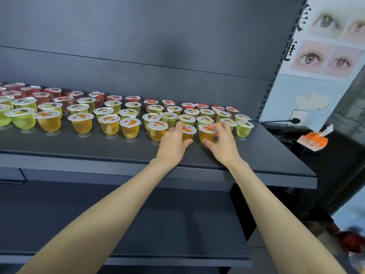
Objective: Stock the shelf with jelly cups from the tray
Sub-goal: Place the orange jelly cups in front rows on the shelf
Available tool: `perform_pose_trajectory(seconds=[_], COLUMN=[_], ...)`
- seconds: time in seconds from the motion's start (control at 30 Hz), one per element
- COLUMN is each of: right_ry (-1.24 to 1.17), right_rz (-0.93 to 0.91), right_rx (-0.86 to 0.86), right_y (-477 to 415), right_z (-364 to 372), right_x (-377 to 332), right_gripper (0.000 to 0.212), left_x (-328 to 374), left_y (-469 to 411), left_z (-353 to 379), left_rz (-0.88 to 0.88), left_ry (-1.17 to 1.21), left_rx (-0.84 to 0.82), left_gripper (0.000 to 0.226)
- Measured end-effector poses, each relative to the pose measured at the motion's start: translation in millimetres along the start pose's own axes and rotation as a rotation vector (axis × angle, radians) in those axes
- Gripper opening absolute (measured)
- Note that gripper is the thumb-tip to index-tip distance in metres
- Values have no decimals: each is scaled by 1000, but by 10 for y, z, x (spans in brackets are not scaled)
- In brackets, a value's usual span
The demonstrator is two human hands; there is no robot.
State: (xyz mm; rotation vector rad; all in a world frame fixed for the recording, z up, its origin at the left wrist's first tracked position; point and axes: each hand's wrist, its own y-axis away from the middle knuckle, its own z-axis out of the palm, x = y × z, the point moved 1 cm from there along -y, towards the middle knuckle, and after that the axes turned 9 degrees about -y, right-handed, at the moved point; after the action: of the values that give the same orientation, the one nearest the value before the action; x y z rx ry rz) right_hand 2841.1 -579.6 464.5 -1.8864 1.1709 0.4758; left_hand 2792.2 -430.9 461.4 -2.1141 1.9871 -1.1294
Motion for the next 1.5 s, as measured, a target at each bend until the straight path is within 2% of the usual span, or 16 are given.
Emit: perform_pose_trajectory(seconds=[0.2, 0.43, 0.57, 0.67, 0.77, 1.0, 1.13, 1.33, 1.5], right_ry=[175, 405, 400, 354, 308, 194, 165, 138, 125], right_rz=[-54, -71, -44, -83, -145, -277, -277, -27, 215], right_rx=[-42, -150, -121, -105, -112, -196, -277, -486, -676], right_y=[-34, 10, 172, 374, 620, 1355, 1819, 2590, 3232], right_z=[-16, -107, -138, -65, 140, 1126, 1943, 3354, 4442], right_x=[3, -126, -296, -479, -703, -1223, -1364, -1417, -1195], right_gripper=[38, 52, 53, 48, 42, 38, 36, 40, 41], left_x=[-22, -32, -73, -226, -471, -1550, -2446, -3729, -4633], left_y=[-81, 54, 257, 441, 678, 1495, 2026, 2817, 3385], left_z=[34, -102, -346, -576, -803, -1224, -1329, -1291, -968], left_rz=[35, 88, 120, 150, 174, 146, 42, -91, -236], left_ry=[-108, -172, -258, -321, -328, -361, -400, -401, -354], left_rx=[-51, -137, -108, -60, -21, 27, -53, -317, -575], left_gripper=[46, 63, 60, 47, 42, 41, 40, 43, 47])
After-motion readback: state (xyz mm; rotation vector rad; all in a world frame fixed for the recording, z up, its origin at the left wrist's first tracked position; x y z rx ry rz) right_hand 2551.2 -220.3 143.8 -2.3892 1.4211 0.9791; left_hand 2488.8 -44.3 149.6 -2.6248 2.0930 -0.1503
